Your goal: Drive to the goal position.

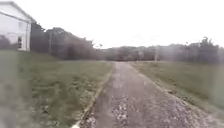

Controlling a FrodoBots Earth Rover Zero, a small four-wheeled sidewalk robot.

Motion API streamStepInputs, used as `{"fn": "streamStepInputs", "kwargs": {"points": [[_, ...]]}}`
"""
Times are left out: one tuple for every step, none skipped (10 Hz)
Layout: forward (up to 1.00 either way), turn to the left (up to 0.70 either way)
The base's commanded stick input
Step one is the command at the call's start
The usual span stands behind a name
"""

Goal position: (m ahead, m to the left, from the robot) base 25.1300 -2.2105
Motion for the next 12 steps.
{"fn": "streamStepInputs", "kwargs": {"points": [[0.70, -0.14], [0.70, -0.14], [0.70, -0.14], [0.70, -0.14], [0.70, -0.14], [0.70, -0.14], [0.70, -0.14], [0.70, -0.14], [0.70, 0.00], [0.70, 0.00], [0.70, -0.05], [0.70, -0.09]]}}
